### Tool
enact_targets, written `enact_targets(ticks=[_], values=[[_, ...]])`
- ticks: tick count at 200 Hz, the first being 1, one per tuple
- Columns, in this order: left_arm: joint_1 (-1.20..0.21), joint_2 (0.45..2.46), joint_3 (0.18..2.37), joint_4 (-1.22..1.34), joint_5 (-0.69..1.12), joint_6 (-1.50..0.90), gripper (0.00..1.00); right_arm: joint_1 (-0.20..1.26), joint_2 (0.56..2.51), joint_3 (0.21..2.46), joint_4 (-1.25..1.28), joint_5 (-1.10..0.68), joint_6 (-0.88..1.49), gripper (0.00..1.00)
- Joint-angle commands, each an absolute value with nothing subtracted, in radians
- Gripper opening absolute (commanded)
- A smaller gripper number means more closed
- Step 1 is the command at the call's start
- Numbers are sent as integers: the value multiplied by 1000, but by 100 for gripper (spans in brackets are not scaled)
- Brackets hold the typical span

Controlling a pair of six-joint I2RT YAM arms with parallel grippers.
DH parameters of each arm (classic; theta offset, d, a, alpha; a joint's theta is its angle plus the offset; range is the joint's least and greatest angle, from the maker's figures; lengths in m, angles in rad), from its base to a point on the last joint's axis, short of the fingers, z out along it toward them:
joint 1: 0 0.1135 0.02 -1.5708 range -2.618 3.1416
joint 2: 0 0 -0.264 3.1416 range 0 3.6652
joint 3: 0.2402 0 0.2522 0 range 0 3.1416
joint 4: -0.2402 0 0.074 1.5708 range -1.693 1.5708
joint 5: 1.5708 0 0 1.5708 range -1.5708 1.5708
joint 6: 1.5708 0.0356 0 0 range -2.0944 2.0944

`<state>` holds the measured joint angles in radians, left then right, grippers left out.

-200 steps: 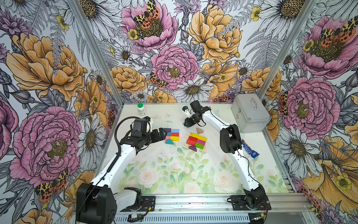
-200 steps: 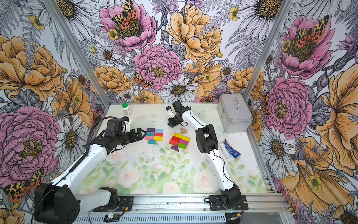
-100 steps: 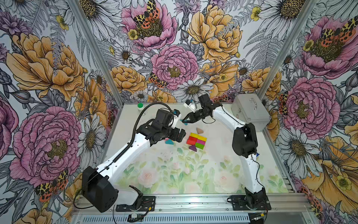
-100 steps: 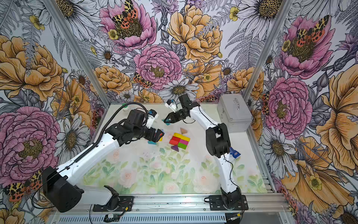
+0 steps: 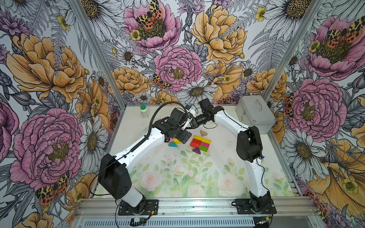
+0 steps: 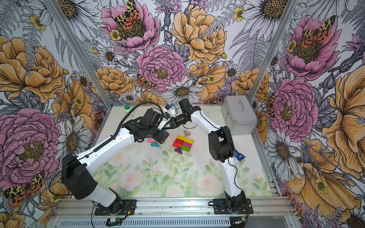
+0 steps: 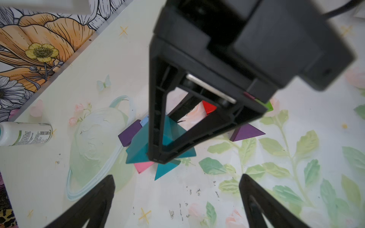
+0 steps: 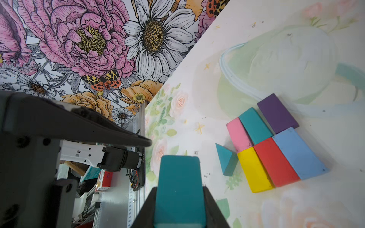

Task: Assemble a piece of candy with building blocks
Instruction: Pick up the building block from the center of the board.

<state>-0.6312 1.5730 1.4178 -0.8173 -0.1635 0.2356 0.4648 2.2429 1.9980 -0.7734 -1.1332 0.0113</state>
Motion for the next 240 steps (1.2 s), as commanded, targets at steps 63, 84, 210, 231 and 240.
enact_targets(ticks=[63,84,210,231,240], values=[[-612,1652,1525,-824,-273,258,92,482,2183,1968,-759,-1213,3,2],[-612,1659,1522,-825,-273,259,86,482,2186,1969,-759,-1219,5,2],[-626,1700,1534,-824,-271,260,72,485,2181,1966,-756,-1257,6,1],[-628,1698,1533,-824,-267,258,71,485,2186,1966,-756,-1258,7,1],[-629,1699,1535,-824,-263,256,71,485,2186,1968,-756,-1260,8,1]])
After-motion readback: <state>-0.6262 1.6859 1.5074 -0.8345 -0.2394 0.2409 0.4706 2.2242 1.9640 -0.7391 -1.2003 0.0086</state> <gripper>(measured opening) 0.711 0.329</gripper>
